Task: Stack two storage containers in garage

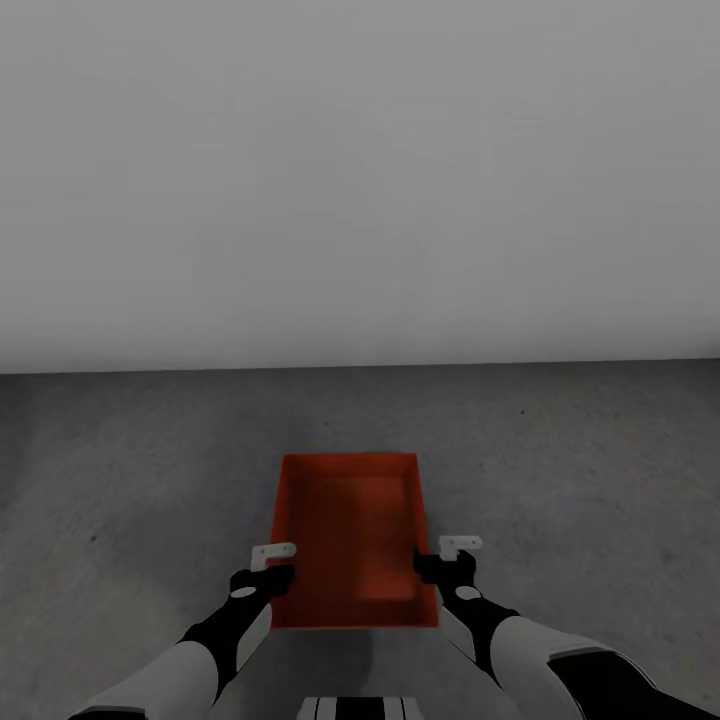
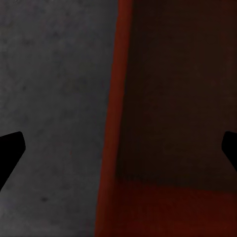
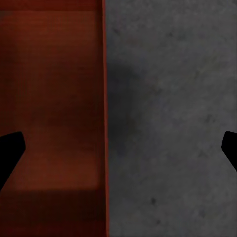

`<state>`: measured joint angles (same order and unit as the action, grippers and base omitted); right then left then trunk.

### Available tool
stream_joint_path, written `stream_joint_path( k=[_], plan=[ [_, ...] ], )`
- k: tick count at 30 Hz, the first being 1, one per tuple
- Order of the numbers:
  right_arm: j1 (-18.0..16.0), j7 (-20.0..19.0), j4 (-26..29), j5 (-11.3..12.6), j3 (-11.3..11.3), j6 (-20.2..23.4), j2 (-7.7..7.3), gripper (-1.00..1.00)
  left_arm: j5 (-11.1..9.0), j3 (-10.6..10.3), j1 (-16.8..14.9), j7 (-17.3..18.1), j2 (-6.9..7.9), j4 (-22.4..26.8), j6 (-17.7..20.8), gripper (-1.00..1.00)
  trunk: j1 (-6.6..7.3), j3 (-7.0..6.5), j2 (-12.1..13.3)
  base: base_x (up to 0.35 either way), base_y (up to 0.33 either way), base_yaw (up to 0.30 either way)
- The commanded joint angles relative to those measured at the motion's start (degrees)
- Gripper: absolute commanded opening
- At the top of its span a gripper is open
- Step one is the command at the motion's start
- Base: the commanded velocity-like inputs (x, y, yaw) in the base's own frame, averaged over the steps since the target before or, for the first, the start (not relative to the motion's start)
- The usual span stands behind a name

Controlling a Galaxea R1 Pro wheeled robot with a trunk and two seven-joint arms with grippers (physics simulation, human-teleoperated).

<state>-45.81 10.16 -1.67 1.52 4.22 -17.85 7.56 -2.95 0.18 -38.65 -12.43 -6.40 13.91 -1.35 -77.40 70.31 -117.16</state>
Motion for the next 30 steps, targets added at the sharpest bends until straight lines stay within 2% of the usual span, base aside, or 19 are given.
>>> stream_joint_path(
  k=[1,18,30],
  plan=[
    [-0.1,0.3,-0.2,0.2,0.4,-0.3,0.02,1.0,-0.3,0.0,0.0,-0.1,-0.02,0.0,-0.1,1.0,0.01,0.03,0.0,0.0,0.0,0.0],
    [-0.1,0.3,-0.2,0.2,0.4,-0.3,0.08,1.0,-0.3,0.0,0.0,-0.1,-0.08,0.0,-0.1,1.0,0.01,0.03,0.0,0.0,0.0,0.0],
    [-0.1,0.3,-0.2,0.2,0.4,-0.3,0.08,1.0,-0.4,0.0,0.0,-0.1,-0.02,0.1,-0.1,1.0,2.64,-2.12,4.8,0.0,0.0,0.0]
  ],
)
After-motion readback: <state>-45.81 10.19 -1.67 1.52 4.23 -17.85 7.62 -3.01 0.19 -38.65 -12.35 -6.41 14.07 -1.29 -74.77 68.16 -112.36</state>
